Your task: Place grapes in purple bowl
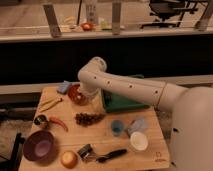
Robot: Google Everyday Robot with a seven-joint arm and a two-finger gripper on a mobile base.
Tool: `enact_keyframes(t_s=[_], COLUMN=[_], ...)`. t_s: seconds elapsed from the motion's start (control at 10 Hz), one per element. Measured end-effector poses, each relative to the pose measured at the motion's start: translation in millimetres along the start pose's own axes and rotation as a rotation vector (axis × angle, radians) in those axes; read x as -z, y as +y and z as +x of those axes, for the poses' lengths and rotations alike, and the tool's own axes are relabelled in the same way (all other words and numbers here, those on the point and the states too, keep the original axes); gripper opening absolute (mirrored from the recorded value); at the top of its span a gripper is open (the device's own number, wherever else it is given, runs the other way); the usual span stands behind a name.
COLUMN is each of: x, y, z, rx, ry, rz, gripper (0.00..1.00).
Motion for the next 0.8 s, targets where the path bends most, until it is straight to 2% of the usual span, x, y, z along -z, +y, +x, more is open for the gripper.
enact_keyframes(t_s=[0.3, 0.4, 0.7, 0.8], x=[-17, -28, -62, -79], y=[6, 9, 23, 34], z=[-22, -28, -34, -34], rx=[-0.022, -0.032, -0.082, -0.118], ry=[-0.029, -0.04, -0.05, -0.05], rz=[-0.049, -0.066, -0.082, -0.094], gripper=[0.8, 0.8, 0.8, 0.8])
